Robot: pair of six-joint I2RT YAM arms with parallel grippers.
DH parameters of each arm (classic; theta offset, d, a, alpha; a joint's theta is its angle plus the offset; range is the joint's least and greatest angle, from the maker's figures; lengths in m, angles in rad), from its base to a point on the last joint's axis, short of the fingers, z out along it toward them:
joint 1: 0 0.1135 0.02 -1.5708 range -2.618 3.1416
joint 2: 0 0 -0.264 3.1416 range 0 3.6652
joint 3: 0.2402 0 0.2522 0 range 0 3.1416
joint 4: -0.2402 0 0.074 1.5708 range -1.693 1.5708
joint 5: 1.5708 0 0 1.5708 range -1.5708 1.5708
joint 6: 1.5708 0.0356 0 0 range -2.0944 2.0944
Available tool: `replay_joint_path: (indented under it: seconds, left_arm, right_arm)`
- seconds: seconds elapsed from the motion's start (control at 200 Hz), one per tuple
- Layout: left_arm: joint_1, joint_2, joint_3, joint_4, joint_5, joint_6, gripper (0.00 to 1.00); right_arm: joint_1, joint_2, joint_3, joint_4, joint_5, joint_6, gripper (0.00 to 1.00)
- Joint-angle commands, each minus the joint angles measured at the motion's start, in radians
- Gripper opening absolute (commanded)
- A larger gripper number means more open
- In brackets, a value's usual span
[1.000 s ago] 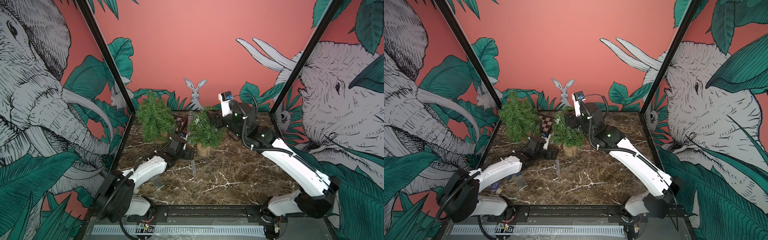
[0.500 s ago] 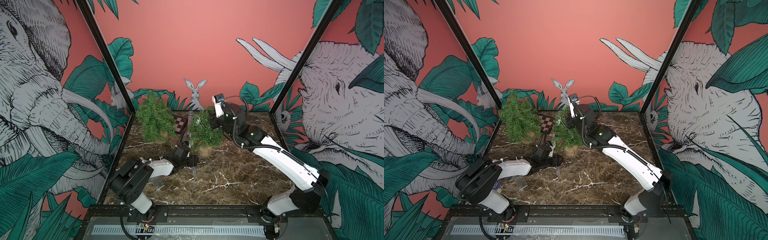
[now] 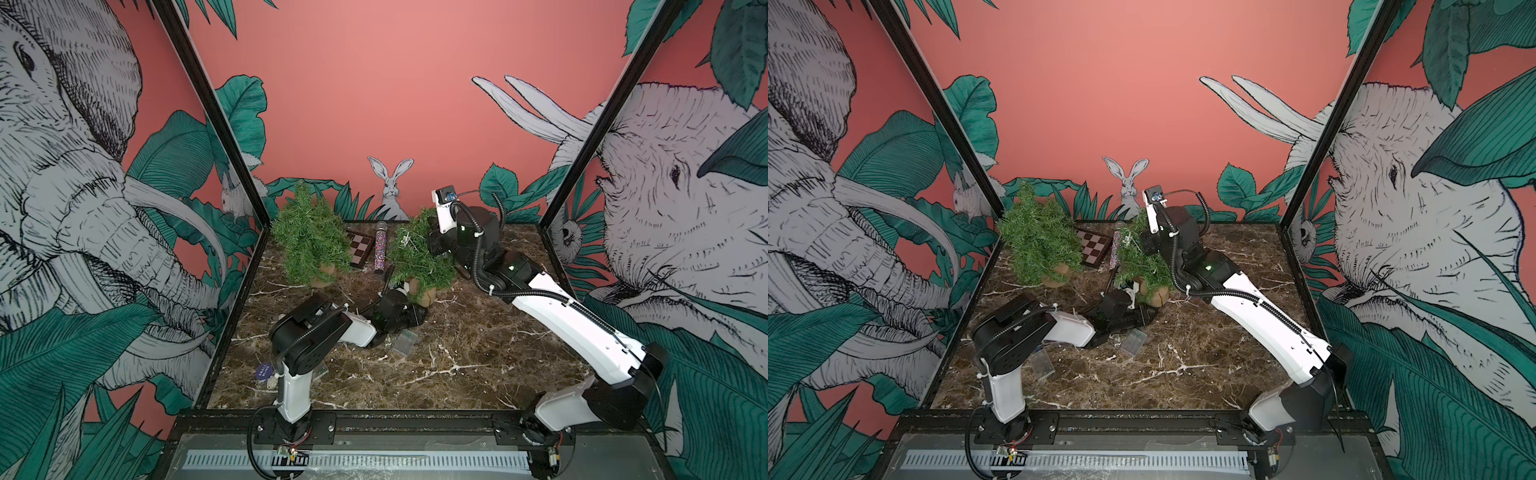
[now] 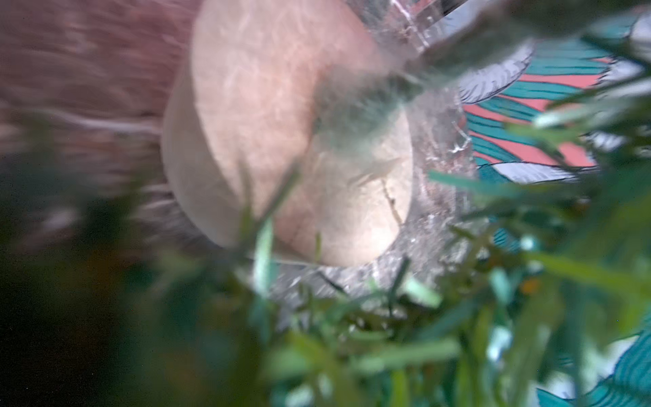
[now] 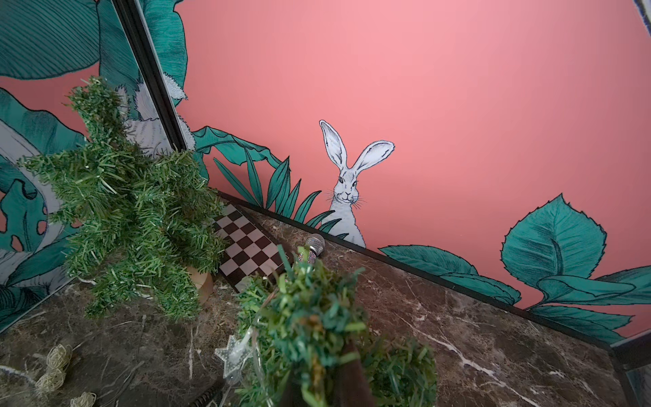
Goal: Wrap string light around the christmas tree
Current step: Move the light string to the center of the board.
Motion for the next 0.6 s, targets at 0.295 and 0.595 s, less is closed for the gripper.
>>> replay_joint_path:
  seconds: [0.295, 0.595]
  left_arm:
    - [-0.027, -0.135, 0.064, -0.318, 0.093, 0.153, 0.70]
    - [-0.015, -0.322, -0.020, -0.703, 0.051, 0.258, 0.84]
  right_arm:
    - [-0.079, -0.050, -0.021, 0.039, -0.092, 0.014, 0.00]
    - [-0.095, -0.049, -0.030, 0.028, -0.135, 0.020, 0.00]
